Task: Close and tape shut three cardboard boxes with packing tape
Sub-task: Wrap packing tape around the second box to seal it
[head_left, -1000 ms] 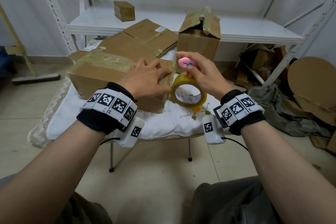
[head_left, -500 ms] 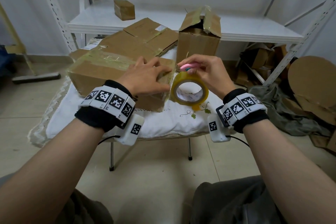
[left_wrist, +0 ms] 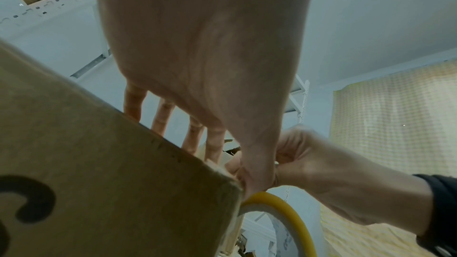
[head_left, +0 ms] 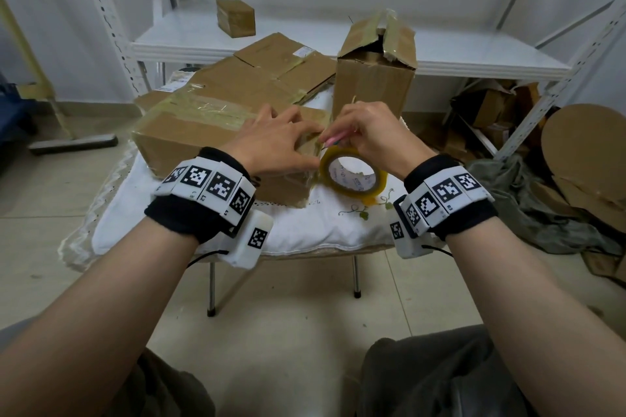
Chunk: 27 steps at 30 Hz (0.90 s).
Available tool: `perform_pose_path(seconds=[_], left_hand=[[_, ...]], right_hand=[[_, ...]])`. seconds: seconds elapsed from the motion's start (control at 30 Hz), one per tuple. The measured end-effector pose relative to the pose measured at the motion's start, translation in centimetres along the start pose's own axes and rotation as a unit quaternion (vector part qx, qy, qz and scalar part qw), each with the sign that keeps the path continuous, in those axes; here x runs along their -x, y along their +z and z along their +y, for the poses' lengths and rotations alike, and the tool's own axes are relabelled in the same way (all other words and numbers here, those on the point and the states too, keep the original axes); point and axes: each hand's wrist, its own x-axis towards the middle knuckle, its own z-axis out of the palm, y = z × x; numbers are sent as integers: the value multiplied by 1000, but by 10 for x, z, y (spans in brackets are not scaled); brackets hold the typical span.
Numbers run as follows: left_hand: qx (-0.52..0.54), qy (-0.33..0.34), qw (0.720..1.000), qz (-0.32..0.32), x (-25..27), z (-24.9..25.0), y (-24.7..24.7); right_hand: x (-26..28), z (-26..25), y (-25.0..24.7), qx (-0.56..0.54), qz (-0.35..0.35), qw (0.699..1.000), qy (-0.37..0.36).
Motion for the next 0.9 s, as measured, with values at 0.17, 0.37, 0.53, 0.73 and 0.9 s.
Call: perform_pose_path(seconds=[0.17, 0.37, 0.53, 0.73, 0.9], left_hand=[[2, 0, 1000, -2, 0, 0, -2], [9, 2, 1000, -4, 1, -1, -3], [10, 1, 1000, -4, 1, 0, -3], [7, -1, 1000, -12, 1, 2, -3], [6, 0, 1000, -8, 0, 1, -2]], right_hand=[[-7, -5, -4, 21, -21, 999, 25], [-10, -8, -7, 53, -39, 997, 48], [-11, -6, -7, 54, -52, 996, 57], [-16, -7, -4, 54, -41, 994, 83], [-18, -8, -5, 30, -37, 995, 83]])
